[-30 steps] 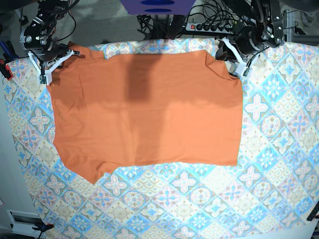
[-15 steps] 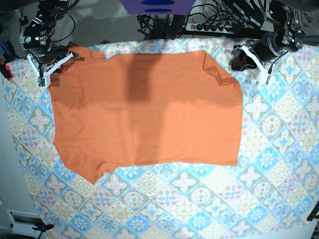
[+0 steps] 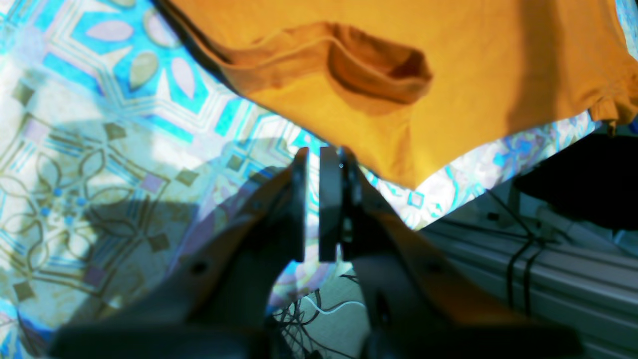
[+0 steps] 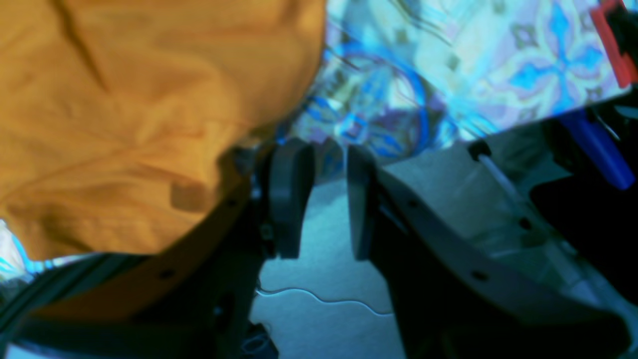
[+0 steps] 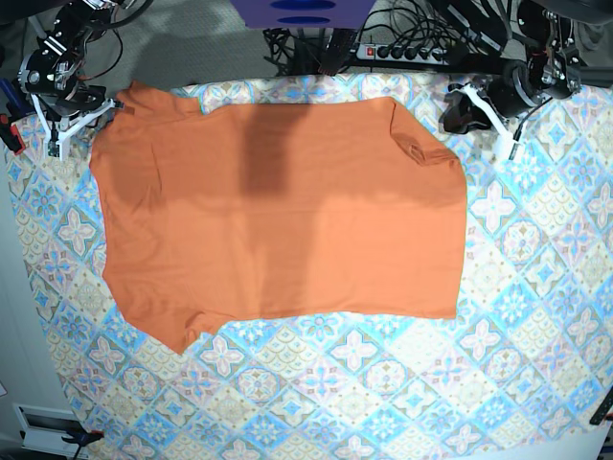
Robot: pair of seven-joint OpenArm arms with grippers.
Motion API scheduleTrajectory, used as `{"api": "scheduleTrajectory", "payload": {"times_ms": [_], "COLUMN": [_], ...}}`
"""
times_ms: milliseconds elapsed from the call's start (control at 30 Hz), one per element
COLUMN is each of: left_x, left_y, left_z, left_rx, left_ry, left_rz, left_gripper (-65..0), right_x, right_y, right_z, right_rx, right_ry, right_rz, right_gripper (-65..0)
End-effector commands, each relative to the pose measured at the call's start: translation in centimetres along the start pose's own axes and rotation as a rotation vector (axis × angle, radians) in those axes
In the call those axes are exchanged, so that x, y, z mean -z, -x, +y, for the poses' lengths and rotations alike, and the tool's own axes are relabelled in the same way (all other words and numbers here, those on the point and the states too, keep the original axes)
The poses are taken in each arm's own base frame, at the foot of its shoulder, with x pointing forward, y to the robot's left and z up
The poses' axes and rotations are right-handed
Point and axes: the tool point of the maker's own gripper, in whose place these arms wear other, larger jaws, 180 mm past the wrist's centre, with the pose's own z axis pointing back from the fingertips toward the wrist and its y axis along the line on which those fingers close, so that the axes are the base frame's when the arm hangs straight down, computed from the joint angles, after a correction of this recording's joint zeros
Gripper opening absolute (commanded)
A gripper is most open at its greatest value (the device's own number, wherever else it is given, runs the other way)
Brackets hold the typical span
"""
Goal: Fold the T-shirt properly
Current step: 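Reposition both grippers over the shoulder edges of the shirt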
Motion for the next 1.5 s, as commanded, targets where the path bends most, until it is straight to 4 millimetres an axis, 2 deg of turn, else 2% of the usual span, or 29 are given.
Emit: {"api": "scheduleTrajectory", "payload": {"times_ms": [0, 167, 267, 567, 900, 1000, 1067, 1100, 1200, 1467], "left_x": [-0.4, -0.4, -0.4, -0.1, 0.0, 0.0, 0.0, 0.0, 0.0, 0.0], "left_y": [-1.0, -0.9, -0.8, 0.1, -0.1, -0.1, -0.2, -0.2, -0.2, -0.2], "left_z": [-0.1, -0.1, -0.1, 0.1, 0.2, 0.2, 0.2, 0.2, 0.2, 0.2], "left_rx": [0.021, 0.022, 0.020, 0.040, 0.044, 0.045, 0.046, 0.046, 0.046, 0.046], "left_ry": [0.007, 0.008, 0.006, -0.019, -0.021, -0.022, -0.022, -0.022, -0.022, -0.022], "left_rz": [-0.027, -0.024, -0.021, 0.013, 0.011, 0.012, 0.010, 0.010, 0.010, 0.009], "left_gripper": [-62.0, -62.0, -62.0, -62.0, -61.9, -61.9, -61.9, -61.9, -61.9, -61.9], "right_x": [-0.4, -0.5, -0.3, -0.3, -0.2, -0.3, -0.6, -1.0, -2.4, -1.8], "right_y": [-0.8, -0.4, -1.2, -1.4, -1.3, -1.0, -1.5, -2.4, -3.3, -2.1], "right_z": [-0.4, 1.2, 1.4, 1.4, 1.7, 2.2, 2.7, 2.7, 1.3, 1.4], "right_rx": [-0.010, -0.132, -0.130, -0.130, -0.137, -0.122, -0.093, -0.081, -0.060, -0.049], "right_ry": [0.006, -0.073, -0.076, -0.074, -0.081, -0.109, -0.150, -0.159, -0.120, -0.132], "right_rz": [-0.026, 0.005, 0.018, 0.028, 0.031, 0.048, 0.016, -0.023, -0.069, -0.011], "right_gripper": [-48.9, -48.9, -48.9, -48.9, -48.9, -48.9, -48.9, -48.9, -48.9, -48.7]}}
